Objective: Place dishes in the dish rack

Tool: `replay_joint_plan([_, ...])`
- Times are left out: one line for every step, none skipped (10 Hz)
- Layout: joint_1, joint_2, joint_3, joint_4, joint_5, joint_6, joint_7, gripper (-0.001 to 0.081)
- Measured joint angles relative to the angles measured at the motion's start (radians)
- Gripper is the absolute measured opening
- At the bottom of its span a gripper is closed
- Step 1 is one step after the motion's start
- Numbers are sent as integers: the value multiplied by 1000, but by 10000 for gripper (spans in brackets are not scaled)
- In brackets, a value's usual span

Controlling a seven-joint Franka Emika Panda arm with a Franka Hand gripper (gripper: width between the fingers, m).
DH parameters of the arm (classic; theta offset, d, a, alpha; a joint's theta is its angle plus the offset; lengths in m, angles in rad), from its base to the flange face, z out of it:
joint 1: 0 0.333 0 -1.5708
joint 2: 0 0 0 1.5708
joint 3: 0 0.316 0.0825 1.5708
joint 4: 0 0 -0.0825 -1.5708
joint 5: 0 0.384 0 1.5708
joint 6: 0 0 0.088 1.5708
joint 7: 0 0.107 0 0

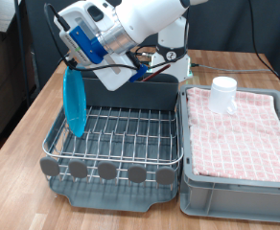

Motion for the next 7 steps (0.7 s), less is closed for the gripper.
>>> replay_joint_plan([3,-5,4,12,6,-16,-10,16])
replay_joint_plan([4,-13,10,24,18,-38,-24,16])
replay_joint_plan([6,-24,16,36,30,-63,-44,16])
replay_joint_plan([10,-38,21,47,44,-89,-66,16])
replay_joint_plan([12,-53,27,57,52,-116,-87,16])
replay_joint_plan([13,-69,33,66,56,-141,-105,16])
replay_joint_plan([15,-82,39,73,60,-165,-118,16])
